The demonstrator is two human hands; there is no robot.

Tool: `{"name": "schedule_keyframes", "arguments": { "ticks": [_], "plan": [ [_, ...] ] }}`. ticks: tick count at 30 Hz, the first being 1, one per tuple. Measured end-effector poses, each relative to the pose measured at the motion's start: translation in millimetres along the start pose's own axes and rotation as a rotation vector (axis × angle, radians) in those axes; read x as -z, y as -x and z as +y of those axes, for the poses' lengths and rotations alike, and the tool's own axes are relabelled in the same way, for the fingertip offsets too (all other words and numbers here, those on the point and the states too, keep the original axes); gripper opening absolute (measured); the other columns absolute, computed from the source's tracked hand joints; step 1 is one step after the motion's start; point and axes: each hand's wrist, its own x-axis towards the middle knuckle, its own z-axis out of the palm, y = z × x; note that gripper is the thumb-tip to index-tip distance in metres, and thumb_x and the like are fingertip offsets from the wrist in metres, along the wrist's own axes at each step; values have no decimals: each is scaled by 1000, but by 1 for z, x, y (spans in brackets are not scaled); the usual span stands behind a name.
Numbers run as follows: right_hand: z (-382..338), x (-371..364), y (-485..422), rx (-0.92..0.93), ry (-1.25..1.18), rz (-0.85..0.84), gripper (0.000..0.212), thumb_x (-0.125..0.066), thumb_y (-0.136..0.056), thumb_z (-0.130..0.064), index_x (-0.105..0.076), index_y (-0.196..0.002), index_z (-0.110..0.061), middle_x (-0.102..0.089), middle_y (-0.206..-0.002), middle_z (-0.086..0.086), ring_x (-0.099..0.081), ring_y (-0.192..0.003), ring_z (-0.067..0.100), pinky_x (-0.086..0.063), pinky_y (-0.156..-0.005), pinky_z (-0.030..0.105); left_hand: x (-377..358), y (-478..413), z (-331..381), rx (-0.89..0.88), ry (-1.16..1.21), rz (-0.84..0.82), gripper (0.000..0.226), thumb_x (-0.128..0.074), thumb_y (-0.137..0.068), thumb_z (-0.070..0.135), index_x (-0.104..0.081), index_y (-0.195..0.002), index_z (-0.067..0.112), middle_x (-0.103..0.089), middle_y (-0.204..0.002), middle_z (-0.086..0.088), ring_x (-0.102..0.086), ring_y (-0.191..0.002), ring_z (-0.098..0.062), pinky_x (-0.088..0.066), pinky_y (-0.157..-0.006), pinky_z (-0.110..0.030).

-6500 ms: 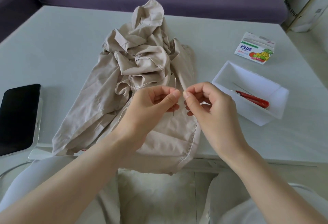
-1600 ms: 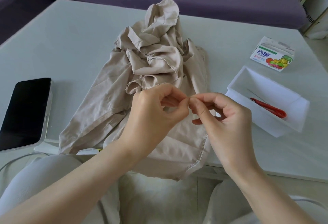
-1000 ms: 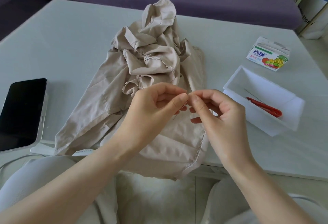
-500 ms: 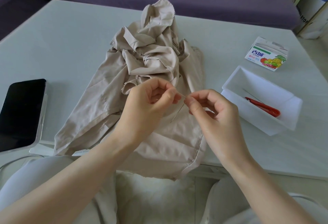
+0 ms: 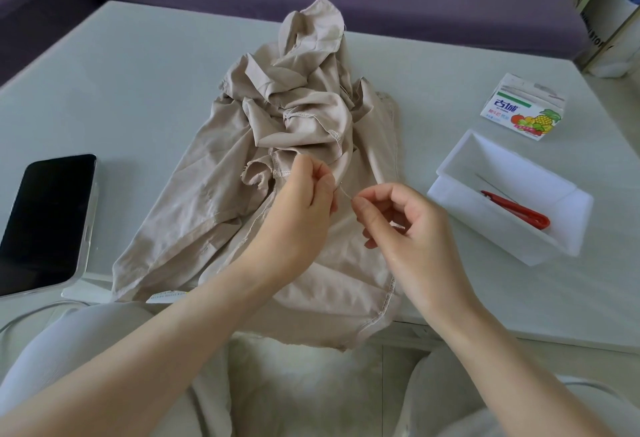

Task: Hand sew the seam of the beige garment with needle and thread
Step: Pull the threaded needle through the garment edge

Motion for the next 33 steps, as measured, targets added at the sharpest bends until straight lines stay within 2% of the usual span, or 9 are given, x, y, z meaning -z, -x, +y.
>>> {"name": "schedule_keyframes", "arguments": {
  "ticks": [8, 11, 13, 15, 18, 20, 23, 27, 33],
  "plan": [
    [0, 10, -5, 4, 28, 58, 11, -63, -88, -24, -65, -78, -29, -63, -68, -13, -57, -65, 7, -52, -67, 32, 2, -1, 1, -42, -75, 28, 27, -32, -101, 10, -35, -77, 21, -46, -60, 5, -36, -49, -3, -32, -50, -17],
    [5, 12, -5, 51, 88, 94, 11, -62, -90, -23, -64, -80, -28, -64, -72, -14, -57, -68, 5, -49, -67, 22, 2, 0, 2, -59, -92, 37, 26, -31, -101, 9, -35, -79, 22, -45, -59, 4, -36, -48, -3, -32, -48, -18],
    [8, 14, -6, 185, 320, 144, 7, -60, -92, -25, -64, -88, -22, -63, -83, -13, -55, -81, 6, -41, -74, 12, 3, 1, 2, -79, -113, 21, 25, -32, -101, 9, -36, -79, 22, -45, -59, 5, -37, -48, -3, -32, -48, -18],
    [10, 15, -7, 311, 544, 155, 23, -52, -92, -34, -64, -103, -18, -61, -103, -9, -50, -101, 8, -34, -88, 8, 3, 3, 2, -97, -125, -16, 23, -34, -100, 10, -38, -80, 21, -47, -61, 5, -37, -50, -5, -33, -50, -20],
    [2, 13, -5, 85, 264, -13, 43, -49, -87, -52, -56, -120, -26, -58, -121, -17, -46, -117, -7, -31, -99, 11, 3, 6, 4, -137, -159, -90, 18, -38, -100, 11, -41, -84, 19, -49, -62, 6, -40, -52, -5, -35, -51, -21],
    [-5, 12, -5, -77, 7, -96, 45, -49, -85, -55, -56, -121, -30, -63, -116, -15, -53, -113, -8, -39, -96, 15, 2, 9, 6, -175, -203, -135, 13, -39, -99, 11, -43, -87, 15, -48, -61, 9, -43, -53, -4, -34, -53, -17],
    [-12, 13, -6, -108, -151, -155, 36, -53, -84, -45, -64, -108, -21, -71, -89, -9, -66, -86, 0, -46, -78, 12, 2, 10, 6, -196, -224, -160, 10, -41, -100, 11, -46, -92, 8, -47, -59, 10, -46, -55, -3, -35, -55, -15],
    [-14, 12, -9, -102, -153, -145, 9, -60, -89, -20, -68, -90, -21, -62, -60, -18, -57, -59, -3, -46, -60, 11, 4, 10, 6, -189, -205, -129, 9, -41, -99, 12, -46, -92, 13, -47, -58, 11, -43, -54, -5, -35, -53, -18],
    [-12, 8, -13, -84, -64, -124, 12, -66, -86, -13, -70, -79, -22, -61, -55, -17, -51, -49, -3, -40, -51, 9, 9, 9, 6, -178, -194, -116, 10, -41, -99, 11, -45, -90, 10, -48, -59, 8, -39, -52, -6, -34, -52, -24]
  ]
}}
